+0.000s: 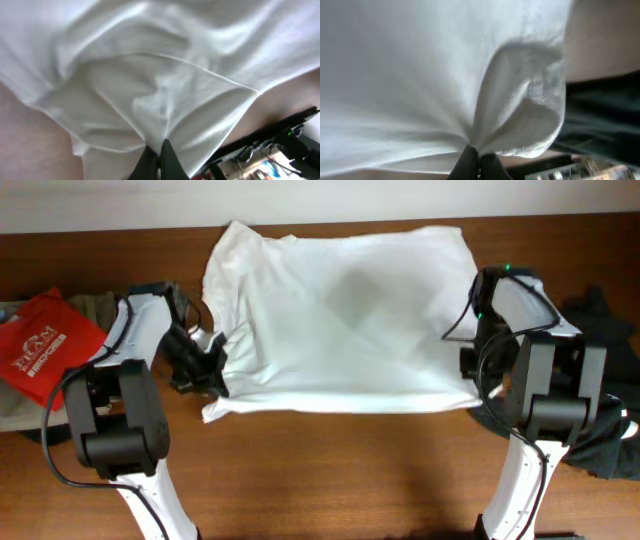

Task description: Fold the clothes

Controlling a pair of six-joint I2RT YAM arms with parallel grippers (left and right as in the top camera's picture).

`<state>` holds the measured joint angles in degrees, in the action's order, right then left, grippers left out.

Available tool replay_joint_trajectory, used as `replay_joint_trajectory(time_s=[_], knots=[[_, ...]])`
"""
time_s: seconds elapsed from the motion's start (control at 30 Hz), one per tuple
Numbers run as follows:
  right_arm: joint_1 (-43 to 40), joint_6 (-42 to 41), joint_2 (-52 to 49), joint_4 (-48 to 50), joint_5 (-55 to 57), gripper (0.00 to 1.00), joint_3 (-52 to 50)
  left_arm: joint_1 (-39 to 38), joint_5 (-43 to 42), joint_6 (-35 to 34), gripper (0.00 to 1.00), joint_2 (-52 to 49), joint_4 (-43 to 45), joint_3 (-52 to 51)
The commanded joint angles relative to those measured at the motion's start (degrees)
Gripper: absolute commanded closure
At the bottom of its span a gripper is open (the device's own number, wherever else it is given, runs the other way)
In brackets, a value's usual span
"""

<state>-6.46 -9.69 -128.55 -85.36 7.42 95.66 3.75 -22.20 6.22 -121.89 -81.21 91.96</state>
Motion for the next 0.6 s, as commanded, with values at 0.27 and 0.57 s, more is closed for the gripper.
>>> replay_joint_trajectory(time_s=[0.27, 0.57], knots=[[-0.4, -3.8, 19.1, 9.9, -4.3, 0.96, -22.0, 7.3, 4.0, -4.5, 1.00, 26.8, 5.7, -19.8], [-0.4, -4.1, 25.9, 18.2, -4.2, 0.96, -22.1, 7.3, 1.4, -11.4, 1.00, 35.2, 19.8, -20.4]])
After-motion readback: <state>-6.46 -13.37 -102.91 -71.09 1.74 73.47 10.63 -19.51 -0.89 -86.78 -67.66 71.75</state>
